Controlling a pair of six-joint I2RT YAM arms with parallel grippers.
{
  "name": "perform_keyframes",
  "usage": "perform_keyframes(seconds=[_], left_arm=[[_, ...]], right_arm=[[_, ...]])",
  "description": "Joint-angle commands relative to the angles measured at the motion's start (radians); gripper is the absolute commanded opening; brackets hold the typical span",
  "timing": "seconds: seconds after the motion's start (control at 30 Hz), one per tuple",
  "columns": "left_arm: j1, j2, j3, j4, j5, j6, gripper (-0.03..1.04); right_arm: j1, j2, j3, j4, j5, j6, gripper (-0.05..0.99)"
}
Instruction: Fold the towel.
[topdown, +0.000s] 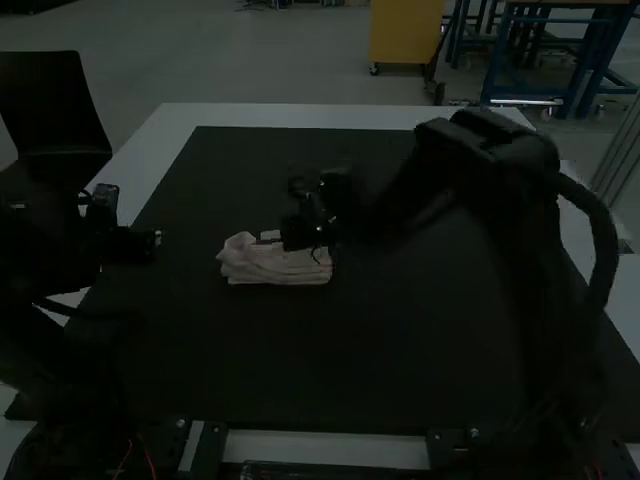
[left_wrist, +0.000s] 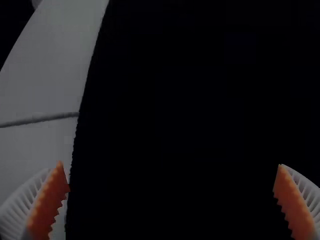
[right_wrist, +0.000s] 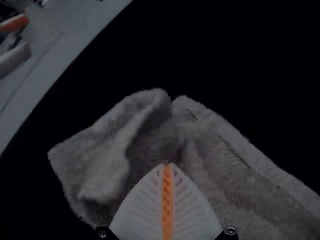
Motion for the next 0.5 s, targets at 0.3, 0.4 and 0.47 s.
perform_keyframes(seconds=[0.3, 0.4, 0.47], left_arm=[[-0.307, -0.178, 0.347, -0.128, -0.074, -0.284, 0.97], [-0.401, -0.224, 0.384, -0.162, -0.130, -0.321, 0.97], [-0.430, -0.256, 0.395, -0.186, -0.136, -0.341, 0.97]], right_arm=[[-0.335, -0.641, 0.002, -0.164, 0.008, 0.049, 0.11], [-0.426, -0.824, -0.044, -0.164, 0.008, 0.086, 0.41], [-0.485, -0.947, -0.084, -0.167, 0.004, 0.087, 0.56]])
